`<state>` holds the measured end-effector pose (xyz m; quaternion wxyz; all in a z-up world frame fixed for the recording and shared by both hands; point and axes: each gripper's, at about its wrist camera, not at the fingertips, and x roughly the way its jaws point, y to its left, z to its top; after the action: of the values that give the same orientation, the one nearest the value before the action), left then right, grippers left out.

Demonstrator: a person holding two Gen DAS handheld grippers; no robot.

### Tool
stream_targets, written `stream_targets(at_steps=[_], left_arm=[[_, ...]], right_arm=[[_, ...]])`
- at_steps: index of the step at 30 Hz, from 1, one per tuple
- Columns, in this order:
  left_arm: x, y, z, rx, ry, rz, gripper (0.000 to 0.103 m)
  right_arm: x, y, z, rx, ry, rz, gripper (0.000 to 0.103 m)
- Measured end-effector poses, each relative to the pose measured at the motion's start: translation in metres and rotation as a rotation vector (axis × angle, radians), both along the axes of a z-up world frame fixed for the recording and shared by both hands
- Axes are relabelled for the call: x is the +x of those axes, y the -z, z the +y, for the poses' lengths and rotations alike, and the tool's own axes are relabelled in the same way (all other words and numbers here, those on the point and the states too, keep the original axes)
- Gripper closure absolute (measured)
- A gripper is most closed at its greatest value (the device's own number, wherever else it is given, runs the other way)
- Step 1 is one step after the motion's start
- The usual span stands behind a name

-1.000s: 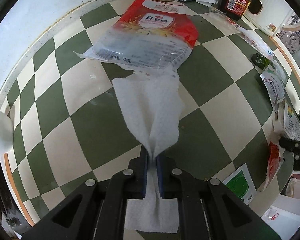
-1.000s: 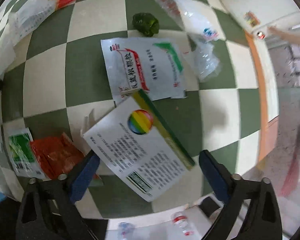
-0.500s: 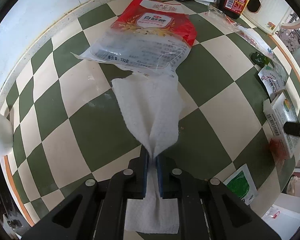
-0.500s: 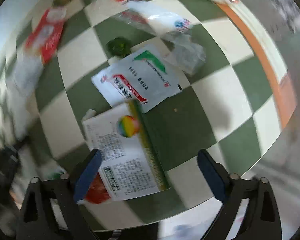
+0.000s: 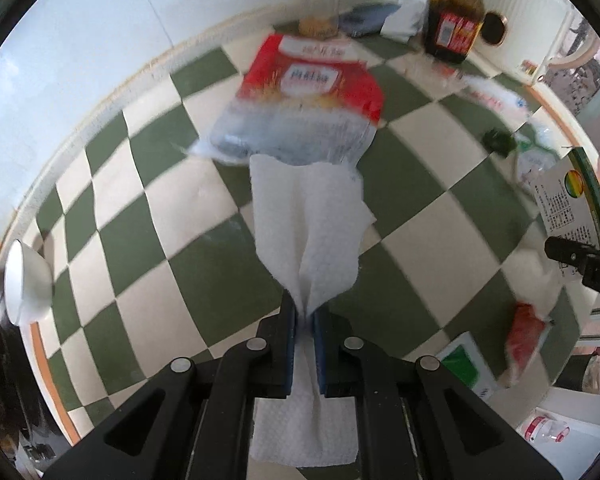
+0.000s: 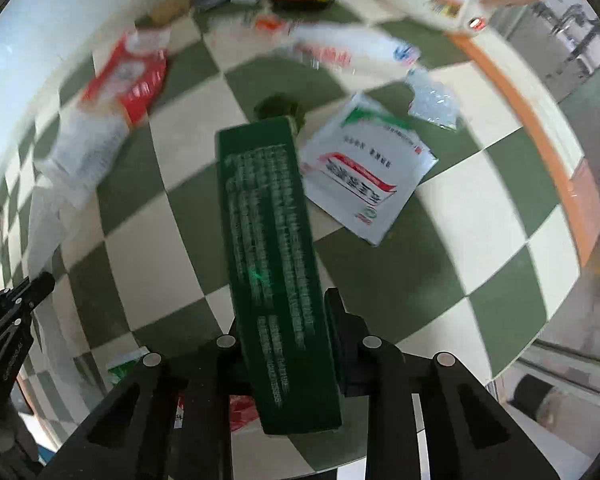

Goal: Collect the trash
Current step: 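Grasp the white tissue with the left tool while the right tool grasps the green-white box, then carry the tissue and box over the trash bin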

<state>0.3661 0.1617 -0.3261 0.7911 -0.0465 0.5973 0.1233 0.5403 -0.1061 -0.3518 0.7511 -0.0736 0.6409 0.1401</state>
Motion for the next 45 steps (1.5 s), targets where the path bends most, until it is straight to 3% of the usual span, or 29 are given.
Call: stream_targets(at_steps=[3,6,7,10,13,18,25,30,35,40,45], left_arm=[[0.002,-0.023,-0.012,0.011,0.019,-0.044,0.098],[0.003,-0.048,-0.031,0.024,0.054,-0.091,0.098],[0.004,-0.057,-0.041,0.028,0.071,-0.108,0.098],[0.007,-0.081,-0.070,0.032,0.123,-0.148,0.098],[0.009,-0.096,-0.105,0.034,0.186,-0.180,0.098],[0.011,-0.115,-0.183,0.020,0.327,-0.211,0.098],[0.007,-0.102,-0.324,-0.017,0.565,-0.179,0.098],[-0.010,-0.053,-0.435,-0.048,0.742,-0.095,0.098],[-0.028,0.027,-0.534,-0.075,0.870,0.015,0.098],[-0.036,0.139,-0.608,-0.094,0.932,0.146,0.098],[-0.045,0.256,-0.654,-0.125,0.961,0.289,0.098]], right_arm=[[-0.013,-0.021,-0.019,0.040,0.053,-0.056,0.077],[-0.061,-0.043,-0.007,0.035,0.096,-0.128,0.077],[-0.084,-0.053,0.020,0.034,0.106,-0.145,0.077],[-0.101,-0.081,0.001,0.037,0.158,-0.214,0.077],[-0.115,-0.088,-0.009,0.046,0.205,-0.257,0.077],[-0.153,-0.104,-0.085,0.050,0.331,-0.307,0.077],[-0.216,-0.077,-0.212,0.045,0.569,-0.285,0.078],[-0.275,-0.025,-0.308,0.045,0.760,-0.204,0.078],[-0.330,0.051,-0.384,0.056,0.910,-0.104,0.078],[-0.374,0.153,-0.443,0.068,1.018,-0.007,0.078],[-0.390,0.258,-0.470,0.109,1.077,0.071,0.078]])
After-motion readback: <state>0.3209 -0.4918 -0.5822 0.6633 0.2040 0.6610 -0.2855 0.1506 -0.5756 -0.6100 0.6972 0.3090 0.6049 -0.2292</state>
